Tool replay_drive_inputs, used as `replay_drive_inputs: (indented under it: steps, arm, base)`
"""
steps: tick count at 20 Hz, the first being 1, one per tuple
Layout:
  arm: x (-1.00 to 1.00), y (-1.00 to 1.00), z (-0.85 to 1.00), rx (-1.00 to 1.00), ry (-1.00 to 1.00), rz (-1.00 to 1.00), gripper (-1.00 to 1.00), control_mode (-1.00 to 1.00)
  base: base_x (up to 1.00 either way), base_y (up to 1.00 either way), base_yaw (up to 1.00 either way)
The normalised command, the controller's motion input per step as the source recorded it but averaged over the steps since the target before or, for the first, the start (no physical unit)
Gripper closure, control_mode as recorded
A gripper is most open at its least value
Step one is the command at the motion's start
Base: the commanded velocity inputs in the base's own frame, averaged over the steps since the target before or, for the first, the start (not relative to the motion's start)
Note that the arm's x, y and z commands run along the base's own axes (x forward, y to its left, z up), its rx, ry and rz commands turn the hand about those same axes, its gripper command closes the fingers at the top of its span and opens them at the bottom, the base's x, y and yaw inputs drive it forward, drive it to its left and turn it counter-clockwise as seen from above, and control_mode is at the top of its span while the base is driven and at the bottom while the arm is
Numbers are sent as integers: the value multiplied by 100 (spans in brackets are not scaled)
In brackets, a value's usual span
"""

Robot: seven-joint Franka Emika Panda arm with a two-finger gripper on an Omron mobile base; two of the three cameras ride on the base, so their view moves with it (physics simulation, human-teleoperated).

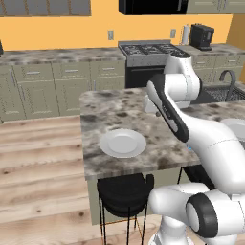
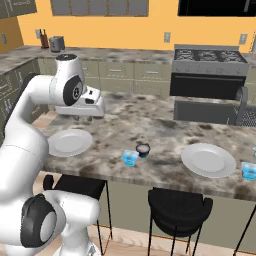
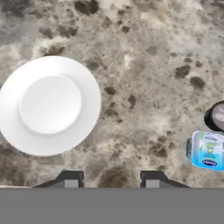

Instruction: Place two yogurt containers on each plate.

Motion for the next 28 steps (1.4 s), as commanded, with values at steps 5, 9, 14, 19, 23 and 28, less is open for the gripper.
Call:
replay_drive_inputs:
  steps: [5,9,14,19,23,28]
  arm:
    - [-2,-8,-3,1,0,-5,-100,-100]
    - [19,-47,-31,0,2,-13,-100,-100]
    - [7,-92,-32,19,-1,-17,-100,-100]
    - [20,-68,-19,7,2,-3,-100,-100]
    - [0,-48,-64,-5,8,0,-100,-100]
    - [16,-35,-70,-11,1,0,-100,-100]
  base:
    - [0,0,0]
    - [0,0,0]
    - [0,0,0]
    - [0,0,0]
    - [0,0,0]
    - [0,0,0]
